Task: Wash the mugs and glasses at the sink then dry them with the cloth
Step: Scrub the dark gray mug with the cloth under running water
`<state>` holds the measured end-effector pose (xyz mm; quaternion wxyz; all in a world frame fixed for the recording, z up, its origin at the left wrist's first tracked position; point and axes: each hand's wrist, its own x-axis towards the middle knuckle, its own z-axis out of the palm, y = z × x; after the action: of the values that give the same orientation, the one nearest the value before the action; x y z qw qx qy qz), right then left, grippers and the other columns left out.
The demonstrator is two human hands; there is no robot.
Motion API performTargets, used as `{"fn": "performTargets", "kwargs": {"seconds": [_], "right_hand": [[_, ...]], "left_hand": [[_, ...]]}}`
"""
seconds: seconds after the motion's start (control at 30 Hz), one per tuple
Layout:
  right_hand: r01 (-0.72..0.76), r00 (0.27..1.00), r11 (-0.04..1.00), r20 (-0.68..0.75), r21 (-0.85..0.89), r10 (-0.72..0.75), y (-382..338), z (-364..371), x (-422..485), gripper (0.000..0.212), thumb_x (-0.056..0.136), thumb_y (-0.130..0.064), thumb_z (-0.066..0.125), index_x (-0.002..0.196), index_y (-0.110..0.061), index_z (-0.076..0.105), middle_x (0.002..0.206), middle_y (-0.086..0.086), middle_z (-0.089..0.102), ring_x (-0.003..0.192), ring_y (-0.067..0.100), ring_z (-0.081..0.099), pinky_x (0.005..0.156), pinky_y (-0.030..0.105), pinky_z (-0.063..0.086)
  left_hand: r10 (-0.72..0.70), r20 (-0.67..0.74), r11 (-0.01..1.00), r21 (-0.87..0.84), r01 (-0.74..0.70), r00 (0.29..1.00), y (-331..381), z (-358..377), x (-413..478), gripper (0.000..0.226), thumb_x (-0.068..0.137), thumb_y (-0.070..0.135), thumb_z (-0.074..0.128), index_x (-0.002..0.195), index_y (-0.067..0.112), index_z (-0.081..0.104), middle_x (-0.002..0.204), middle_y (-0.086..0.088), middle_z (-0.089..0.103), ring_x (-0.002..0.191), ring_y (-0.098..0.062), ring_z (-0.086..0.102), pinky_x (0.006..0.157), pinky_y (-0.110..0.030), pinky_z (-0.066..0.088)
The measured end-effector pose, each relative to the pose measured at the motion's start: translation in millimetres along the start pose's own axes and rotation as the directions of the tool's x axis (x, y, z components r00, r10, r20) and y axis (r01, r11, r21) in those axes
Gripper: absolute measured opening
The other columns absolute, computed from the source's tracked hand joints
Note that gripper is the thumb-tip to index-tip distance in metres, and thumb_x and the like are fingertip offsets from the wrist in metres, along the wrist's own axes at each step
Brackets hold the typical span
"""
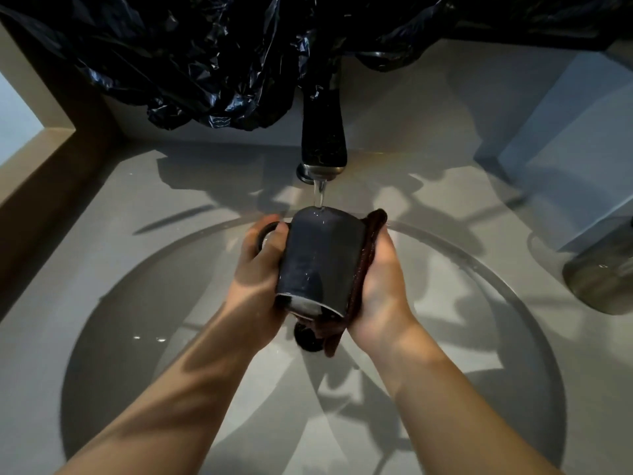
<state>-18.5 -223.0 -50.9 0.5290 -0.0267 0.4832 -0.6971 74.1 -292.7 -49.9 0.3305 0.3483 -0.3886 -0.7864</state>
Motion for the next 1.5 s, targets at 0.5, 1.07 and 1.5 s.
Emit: {"fn": "performTargets", "kwargs": {"seconds": [0.5, 1.07, 1.5], "right_hand": [[0.333, 0.94, 0.922, -0.011, -0.196, -0.342, 13.0, 22.4, -12.3, 0.024, 0.097, -0.039, 0.044, 0.113, -0.056, 0.051, 0.137, 0.0, 0.05, 0.117, 0.013, 0.055, 0.093, 0.031, 0.051], [0.358, 0.901, 0.802, -0.047, -0.478, -0.431, -12.8, 9.9, -1.2, 0.027, 0.096, -0.036, 0.048, 0.075, -0.023, 0.061, 0.059, -0.015, 0.063, 0.057, -0.004, 0.059, 0.054, 0.011, 0.047], [0.324, 0.782, 0.725, -0.259, -0.608, -0.567, -10.3, 10.4, -6.2, 0.038, 0.09, -0.042, 0.055, 0.058, -0.024, 0.059, 0.061, -0.009, 0.061, 0.069, 0.014, 0.06, 0.068, 0.028, 0.05]], "left_hand": [[-0.204, 0.165, 0.976, -0.049, 0.214, 0.965, 11.1, -11.8, 4.3, 0.07, 0.071, 0.05, 0.075, 0.125, 0.007, 0.06, 0.122, -0.019, 0.064, 0.114, -0.037, 0.06, 0.1, -0.049, 0.047], [-0.416, 0.287, 0.889, -0.07, 0.452, 0.863, 9.6, -9.4, 1.6, 0.042, 0.075, 0.05, 0.059, 0.084, 0.01, 0.07, 0.077, -0.007, 0.069, 0.067, -0.02, 0.068, 0.058, -0.03, 0.055], [-0.228, 0.15, 0.926, 0.338, 0.167, 0.962, 7.6, -4.3, -18.4, 0.061, 0.055, 0.041, 0.079, 0.112, 0.026, 0.062, 0.099, -0.009, 0.072, 0.082, -0.026, 0.072, 0.064, -0.041, 0.059]]}}
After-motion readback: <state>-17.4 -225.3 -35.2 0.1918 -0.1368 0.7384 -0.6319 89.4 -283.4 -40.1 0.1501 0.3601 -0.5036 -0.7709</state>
